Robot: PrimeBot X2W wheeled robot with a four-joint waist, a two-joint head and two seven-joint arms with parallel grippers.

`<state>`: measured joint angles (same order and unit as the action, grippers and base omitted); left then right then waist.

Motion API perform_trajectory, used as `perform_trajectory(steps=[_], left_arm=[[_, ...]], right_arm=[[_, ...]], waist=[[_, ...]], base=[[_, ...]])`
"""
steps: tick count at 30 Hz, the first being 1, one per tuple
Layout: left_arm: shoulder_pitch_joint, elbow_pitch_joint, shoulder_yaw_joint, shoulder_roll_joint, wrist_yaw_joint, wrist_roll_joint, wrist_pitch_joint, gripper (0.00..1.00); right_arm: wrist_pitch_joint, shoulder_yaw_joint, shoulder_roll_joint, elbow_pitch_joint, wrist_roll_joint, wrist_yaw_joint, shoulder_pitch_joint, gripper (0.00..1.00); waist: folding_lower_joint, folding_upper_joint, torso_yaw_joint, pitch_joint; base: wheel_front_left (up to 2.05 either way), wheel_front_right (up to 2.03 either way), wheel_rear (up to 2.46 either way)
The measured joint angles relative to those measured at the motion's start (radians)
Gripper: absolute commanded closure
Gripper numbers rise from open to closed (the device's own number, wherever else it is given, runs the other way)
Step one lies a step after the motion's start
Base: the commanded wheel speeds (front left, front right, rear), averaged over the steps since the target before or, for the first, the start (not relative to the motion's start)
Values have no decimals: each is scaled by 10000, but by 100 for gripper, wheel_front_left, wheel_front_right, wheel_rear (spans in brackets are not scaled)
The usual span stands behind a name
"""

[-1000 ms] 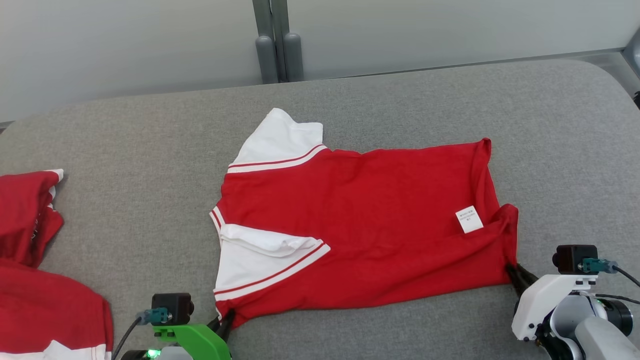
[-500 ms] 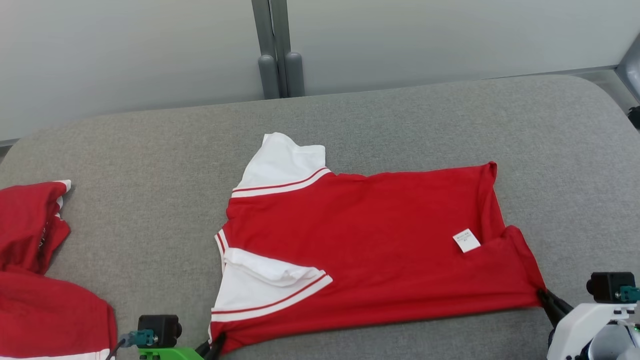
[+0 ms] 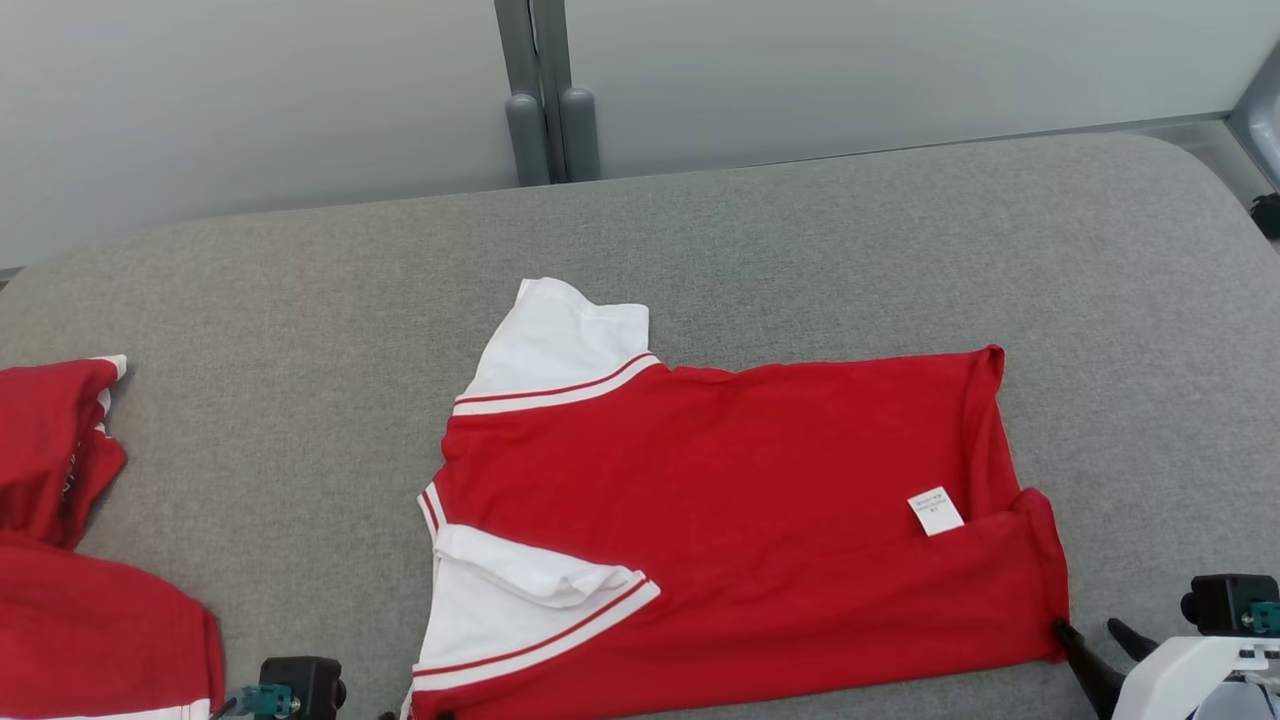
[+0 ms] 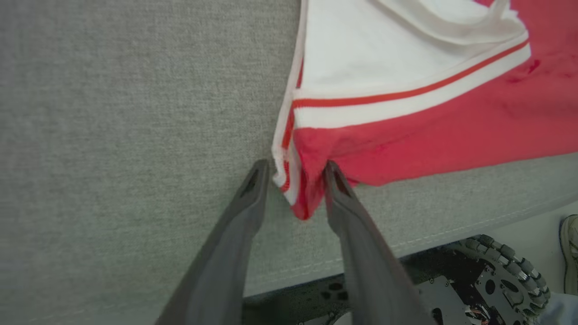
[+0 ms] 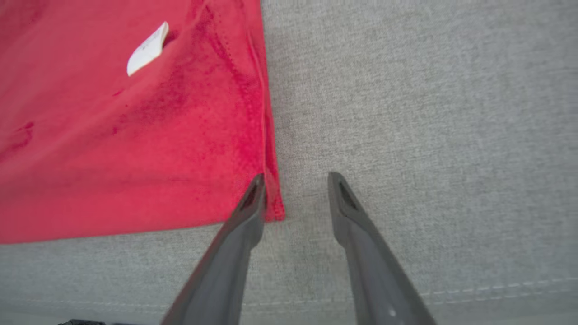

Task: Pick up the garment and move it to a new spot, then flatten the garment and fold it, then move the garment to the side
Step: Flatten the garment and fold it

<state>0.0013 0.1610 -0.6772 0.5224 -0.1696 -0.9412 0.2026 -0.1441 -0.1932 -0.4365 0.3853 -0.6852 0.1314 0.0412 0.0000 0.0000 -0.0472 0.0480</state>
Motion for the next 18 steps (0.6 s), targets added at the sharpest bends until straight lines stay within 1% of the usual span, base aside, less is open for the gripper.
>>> perform_trajectory(steps=[3, 7, 9, 12, 15, 18], left_arm=[[-2, -293, 58, 142, -90, 27, 29, 0], [-31, -803, 209, 516, -251, 113, 90, 0], [-179, -1191, 328, 734, -255, 171, 173, 0], [-1005, -1576, 422, 1024, -92, 291, 539, 0], [-2285, -1611, 493, 1241, 249, 485, 1114, 0], [-3689, -1448, 520, 1202, 688, 585, 1720, 0]], right_arm=[[2, 190, -19, -305, 6, 0, 1, 0], [63, 612, -146, -796, 65, 0, -4, 0], [142, 941, -192, -1127, 100, 0, -35, 0], [155, 1484, -178, -1476, 84, 0, -253, 0], [-50, 1749, -173, -1641, 184, -2, -785, 0], [-240, 1875, -178, -1645, 242, -2, -1665, 0]], waist=[[0, 0, -21, -13], [0, 0, -62, -22], [0, 0, -76, 12], [0, 0, -56, 142], [0, 0, -42, 359], [0, 0, -62, 666]], base=[[0, 0, 0], [0, 0, 0], [0, 0, 0], [0, 0, 0], [0, 0, 0], [0, 0, 0]])
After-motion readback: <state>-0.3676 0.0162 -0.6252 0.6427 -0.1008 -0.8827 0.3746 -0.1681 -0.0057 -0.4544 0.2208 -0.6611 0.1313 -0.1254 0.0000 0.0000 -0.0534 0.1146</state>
